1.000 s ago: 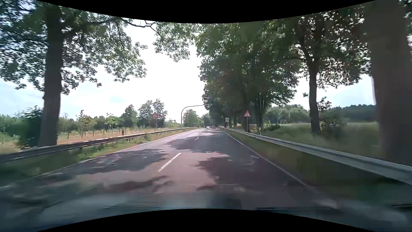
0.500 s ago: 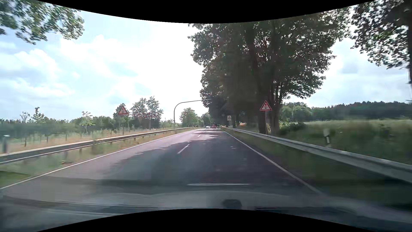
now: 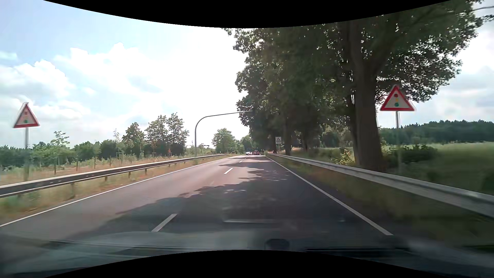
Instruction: Follow the waypoints while adhering to traffic rules and regulations
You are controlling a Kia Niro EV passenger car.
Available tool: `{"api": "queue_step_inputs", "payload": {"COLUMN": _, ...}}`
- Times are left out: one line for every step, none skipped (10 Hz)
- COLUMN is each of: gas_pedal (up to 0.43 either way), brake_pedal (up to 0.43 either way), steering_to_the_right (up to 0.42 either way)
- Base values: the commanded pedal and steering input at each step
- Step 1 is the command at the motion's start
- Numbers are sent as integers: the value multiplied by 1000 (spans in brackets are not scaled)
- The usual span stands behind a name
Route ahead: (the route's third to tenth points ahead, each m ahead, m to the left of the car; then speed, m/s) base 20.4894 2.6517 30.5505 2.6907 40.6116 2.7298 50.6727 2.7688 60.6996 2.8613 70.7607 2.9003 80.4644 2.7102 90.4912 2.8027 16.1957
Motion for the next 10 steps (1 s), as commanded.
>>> {"api": "queue_step_inputs", "payload": {"gas_pedal": 0, "brake_pedal": 0, "steering_to_the_right": -1}}
{"api": "queue_step_inputs", "payload": {"gas_pedal": 0, "brake_pedal": 0, "steering_to_the_right": -2}}
{"api": "queue_step_inputs", "payload": {"gas_pedal": 0, "brake_pedal": 0, "steering_to_the_right": -2}}
{"api": "queue_step_inputs", "payload": {"gas_pedal": 0, "brake_pedal": 0, "steering_to_the_right": -4}}
{"api": "queue_step_inputs", "payload": {"gas_pedal": 0, "brake_pedal": 0, "steering_to_the_right": -5}}
{"api": "queue_step_inputs", "payload": {"gas_pedal": 0, "brake_pedal": 0, "steering_to_the_right": -5}}
{"api": "queue_step_inputs", "payload": {"gas_pedal": 0, "brake_pedal": 0, "steering_to_the_right": -5}}
{"api": "queue_step_inputs", "payload": {"gas_pedal": 0, "brake_pedal": 0, "steering_to_the_right": -5}}
{"api": "queue_step_inputs", "payload": {"gas_pedal": 0, "brake_pedal": 0, "steering_to_the_right": -5}}
{"api": "queue_step_inputs", "payload": {"gas_pedal": 0, "brake_pedal": 0, "steering_to_the_right": -4}}
